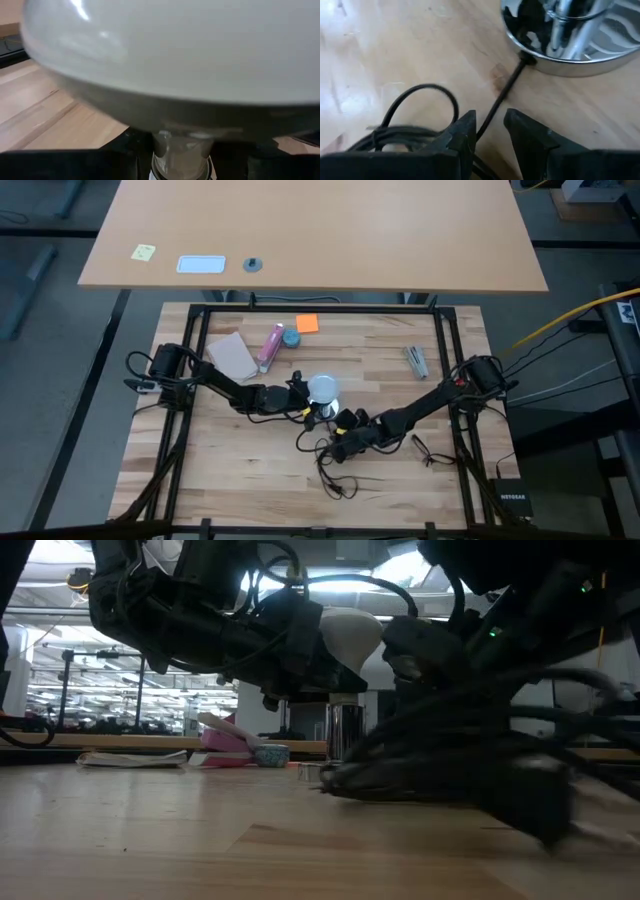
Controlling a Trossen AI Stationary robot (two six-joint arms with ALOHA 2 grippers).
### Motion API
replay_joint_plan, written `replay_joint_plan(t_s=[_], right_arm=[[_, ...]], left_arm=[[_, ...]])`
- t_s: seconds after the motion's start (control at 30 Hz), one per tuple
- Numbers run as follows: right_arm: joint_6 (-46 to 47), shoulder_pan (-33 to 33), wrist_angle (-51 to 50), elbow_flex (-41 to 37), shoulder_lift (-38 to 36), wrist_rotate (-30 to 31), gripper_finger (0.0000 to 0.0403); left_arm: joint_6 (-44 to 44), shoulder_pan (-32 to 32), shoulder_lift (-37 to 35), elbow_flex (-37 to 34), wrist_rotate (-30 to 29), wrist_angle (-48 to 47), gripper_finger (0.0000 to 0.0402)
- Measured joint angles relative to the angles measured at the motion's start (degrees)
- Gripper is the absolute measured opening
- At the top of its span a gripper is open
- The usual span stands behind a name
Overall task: Screw lightbulb
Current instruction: Insert the lightbulb into the lamp
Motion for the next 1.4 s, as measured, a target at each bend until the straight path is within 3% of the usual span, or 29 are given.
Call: replay_joint_plan(t_s=[0.77, 1.03, 1.4], right_arm=[[-15.26, -9.3, -9.28, -0.04, -0.19, 3.07, 0.0121], [-21.18, -12.77, -10.59, -0.2, -0.15, 6.41, 0.0121], [-32.22, -16.9, -10.91, -0.43, -0.65, 17.16, 0.0121]], left_arm=[[1.01, -0.11, 0.0, -0.03, -0.47, -0.11, 0.0141], [1.76, 0.04, -0.02, -0.09, -1.0, -0.07, 0.0141], [-0.57, -0.07, 0.02, -0.04, -0.2, -0.16, 0.0141]])
